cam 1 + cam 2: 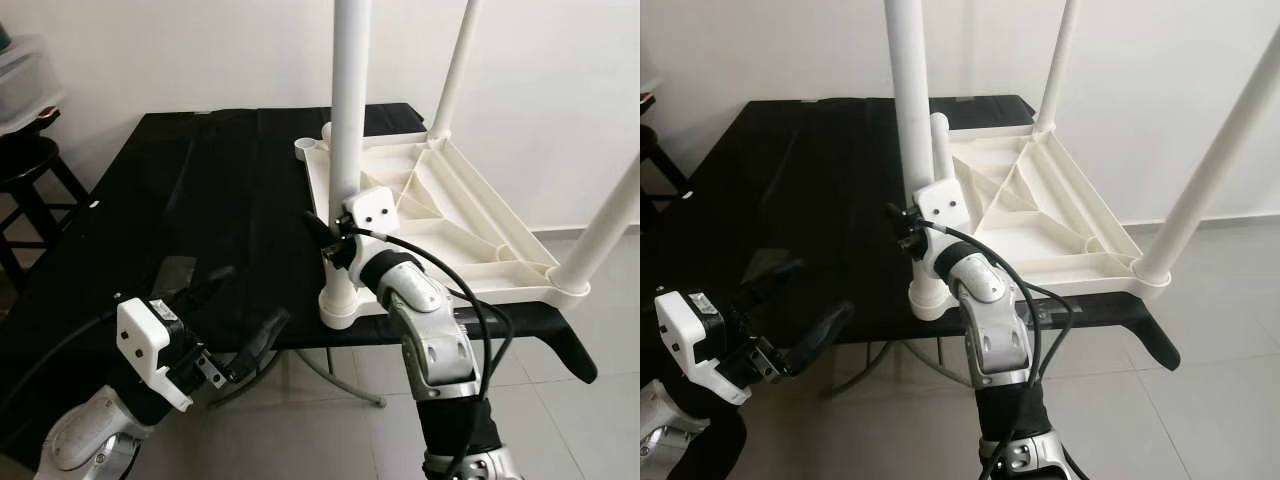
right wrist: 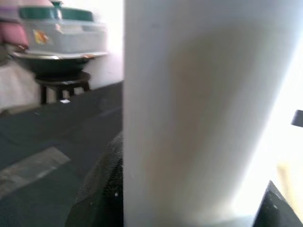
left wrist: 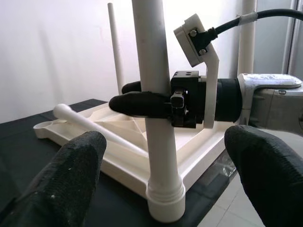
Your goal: Building children table
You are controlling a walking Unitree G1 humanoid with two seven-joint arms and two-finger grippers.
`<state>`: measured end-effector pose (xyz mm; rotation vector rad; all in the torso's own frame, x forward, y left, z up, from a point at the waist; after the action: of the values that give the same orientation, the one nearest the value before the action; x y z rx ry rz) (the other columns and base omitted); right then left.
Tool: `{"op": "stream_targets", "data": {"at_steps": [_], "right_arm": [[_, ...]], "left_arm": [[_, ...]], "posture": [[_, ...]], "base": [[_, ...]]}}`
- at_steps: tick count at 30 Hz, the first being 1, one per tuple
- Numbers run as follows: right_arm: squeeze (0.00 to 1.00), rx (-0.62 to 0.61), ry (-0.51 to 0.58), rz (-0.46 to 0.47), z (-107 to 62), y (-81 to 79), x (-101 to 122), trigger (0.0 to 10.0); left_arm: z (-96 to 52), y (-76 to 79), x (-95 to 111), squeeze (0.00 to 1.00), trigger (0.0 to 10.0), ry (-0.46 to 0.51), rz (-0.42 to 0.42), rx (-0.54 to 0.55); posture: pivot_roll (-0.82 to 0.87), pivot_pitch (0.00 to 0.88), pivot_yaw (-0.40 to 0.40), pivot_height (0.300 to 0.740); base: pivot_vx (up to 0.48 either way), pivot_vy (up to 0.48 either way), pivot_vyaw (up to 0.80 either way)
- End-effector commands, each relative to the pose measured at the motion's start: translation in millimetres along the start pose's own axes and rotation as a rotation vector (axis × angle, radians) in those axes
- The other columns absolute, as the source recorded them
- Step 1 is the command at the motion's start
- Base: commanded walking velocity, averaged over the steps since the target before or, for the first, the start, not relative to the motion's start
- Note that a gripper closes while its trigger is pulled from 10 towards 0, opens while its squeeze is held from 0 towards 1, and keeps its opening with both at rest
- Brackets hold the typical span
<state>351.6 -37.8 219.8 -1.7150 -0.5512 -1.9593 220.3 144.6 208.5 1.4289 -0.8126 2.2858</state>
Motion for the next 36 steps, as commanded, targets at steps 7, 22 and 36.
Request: {"op": "stream_targets", "data": {"at_steps": [7, 22, 36], "right_arm": [[1.00, 0.505, 0.055, 0.063, 1.5, -37.1, 29.7, 10.0], [0.00, 1.019, -0.155, -0.092, 10.2, -15.3, 45.6, 10.0], [0.00, 1.066, -0.170, -0.058, 9.9, -10.6, 41.4, 0.0]], "left_arm": [[3.8, 2.3, -1.5, 0.00, 10.0, 0.009, 0.006, -0.003], [1.3, 1.7, -0.1, 0.00, 10.0, 0.002, 0.015, 0.003], [-2.8, 0.1, 1.1, 0.00, 10.0, -0.006, 0.024, 0.023]], "posture": [[-0.03, 0.108, -0.008, 0.740], [0.01, 0.116, -0.018, 0.740], [0.02, 0.115, -0.026, 0.740]], "base": [[0.000, 0.000, 0.00], [0.000, 0.000, 0.00], [0.000, 0.000, 0.00]]}}
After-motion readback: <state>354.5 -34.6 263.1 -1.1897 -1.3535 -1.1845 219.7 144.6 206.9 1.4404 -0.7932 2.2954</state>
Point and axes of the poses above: a point about 5 cm out from each wrist's last joint towards the gripper, its own z axis pointing out of the wrist towards the gripper, its own x axis along the axis of the wrist's last joint, y = z × x, the point moved 3 cm from there along z, pointing out of the wrist towards the gripper, and after that the axes turned 10 degrees about z, right-handed, at the moved point
